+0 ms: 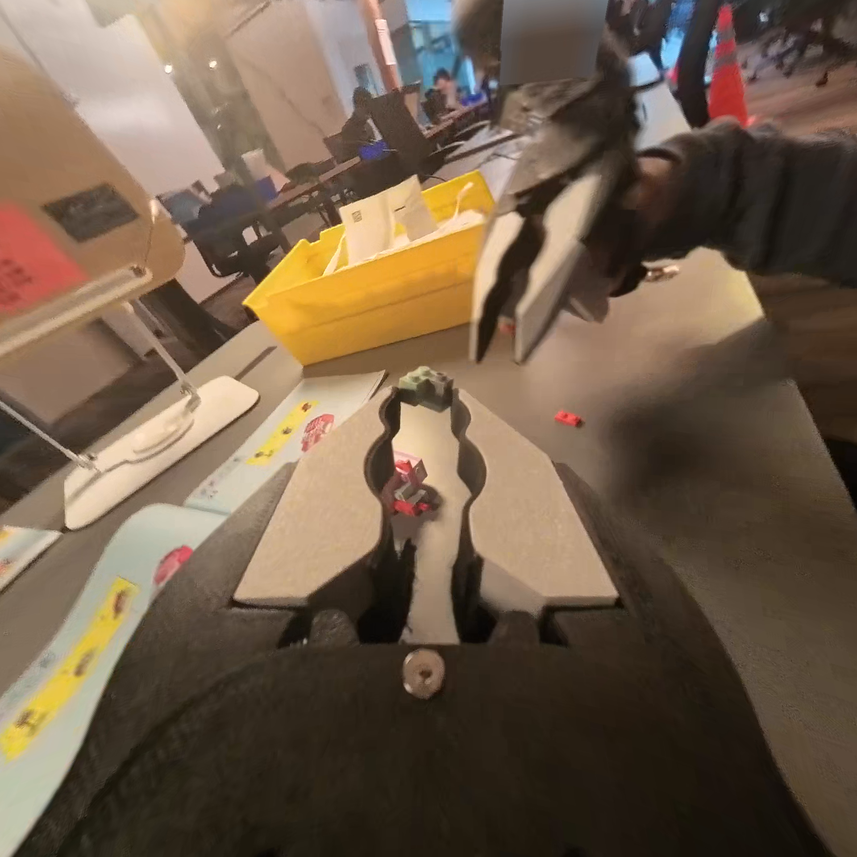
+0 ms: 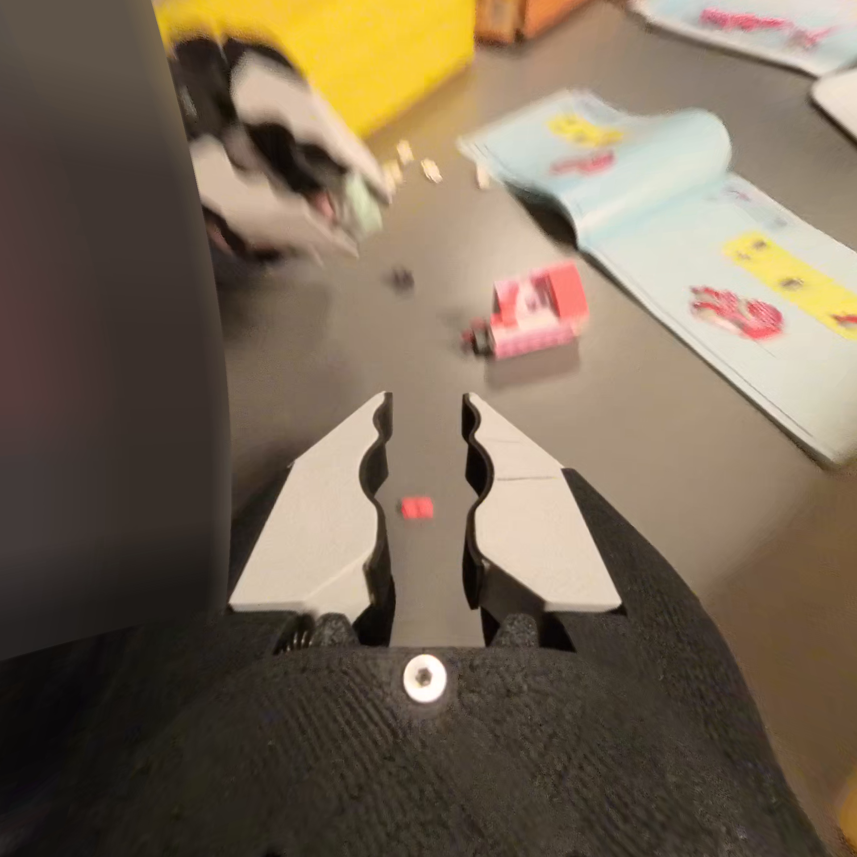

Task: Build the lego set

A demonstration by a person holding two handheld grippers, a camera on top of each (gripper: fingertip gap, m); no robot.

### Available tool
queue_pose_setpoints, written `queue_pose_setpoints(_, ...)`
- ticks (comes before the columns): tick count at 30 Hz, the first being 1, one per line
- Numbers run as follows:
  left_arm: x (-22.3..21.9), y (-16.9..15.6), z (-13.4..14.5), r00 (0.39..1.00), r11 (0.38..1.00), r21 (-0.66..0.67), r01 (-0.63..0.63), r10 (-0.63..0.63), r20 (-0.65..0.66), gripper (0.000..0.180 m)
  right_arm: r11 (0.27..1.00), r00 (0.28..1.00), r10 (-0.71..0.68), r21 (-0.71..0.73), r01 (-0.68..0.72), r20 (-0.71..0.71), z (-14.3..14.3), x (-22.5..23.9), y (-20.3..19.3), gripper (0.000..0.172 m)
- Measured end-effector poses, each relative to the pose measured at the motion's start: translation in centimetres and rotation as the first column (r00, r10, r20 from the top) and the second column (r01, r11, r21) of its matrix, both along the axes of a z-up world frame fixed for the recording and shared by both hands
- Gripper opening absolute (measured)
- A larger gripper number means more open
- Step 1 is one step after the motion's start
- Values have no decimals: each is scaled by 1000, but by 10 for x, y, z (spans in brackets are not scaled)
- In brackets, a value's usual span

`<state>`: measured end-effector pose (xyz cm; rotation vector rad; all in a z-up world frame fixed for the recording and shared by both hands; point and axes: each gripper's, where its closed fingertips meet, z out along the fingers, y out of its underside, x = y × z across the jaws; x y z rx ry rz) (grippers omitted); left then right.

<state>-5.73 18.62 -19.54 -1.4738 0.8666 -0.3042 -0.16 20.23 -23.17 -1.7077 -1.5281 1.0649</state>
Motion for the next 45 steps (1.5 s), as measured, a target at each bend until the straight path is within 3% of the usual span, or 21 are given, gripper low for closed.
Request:
queue_pose_setpoints(2, 2, 2, -1, 999, 999, -34, -8, 9, 48, 20, 994, 991, -10, 113, -6, 136, -23, 22, -7, 29)
queue_pose_setpoints(4, 6, 2, -4, 998, 999, -52, 0, 3, 63, 20, 990, 981, 0, 138, -27, 192, -40, 32, -16, 31)
queue_pose_setpoints(17, 16, -3, -6, 995, 997, -63, 34, -28, 94, 21, 986, 987, -3, 164, -24, 163, -65, 29, -18, 14)
queue_pose_setpoints(19, 16, -4, -3, 992, 997, -63, 41, -33, 121, 20, 984, 993, -10, 178, -12, 122, -52, 23, -14, 14)
queue_pose_setpoints(22, 19, -7, 2, 986, 997, -57, 55, -45, 162, 21, 991, 990, 32, 130, -14, -135, 15, -3, -20, 13)
queue_pose_setpoints(25, 20, -9, 5, 982, 997, -43, 59, -51, 180, 20, 983, 971, 121, 159, -88, -208, 53, -24, -31, 14)
queue_pose_setpoints(29, 21, -11, 9, 981, 998, -15, 65, -61, 182, 20, 974, 963, 200, 141, -176, -181, 63, -43, -41, 13)
queue_pose_setpoints(45, 15, -11, 16, 974, 999, -5, 44, -42, 225, 20, 931, 979, 205, 309, -193, -9, 63, -53, -35, 14)
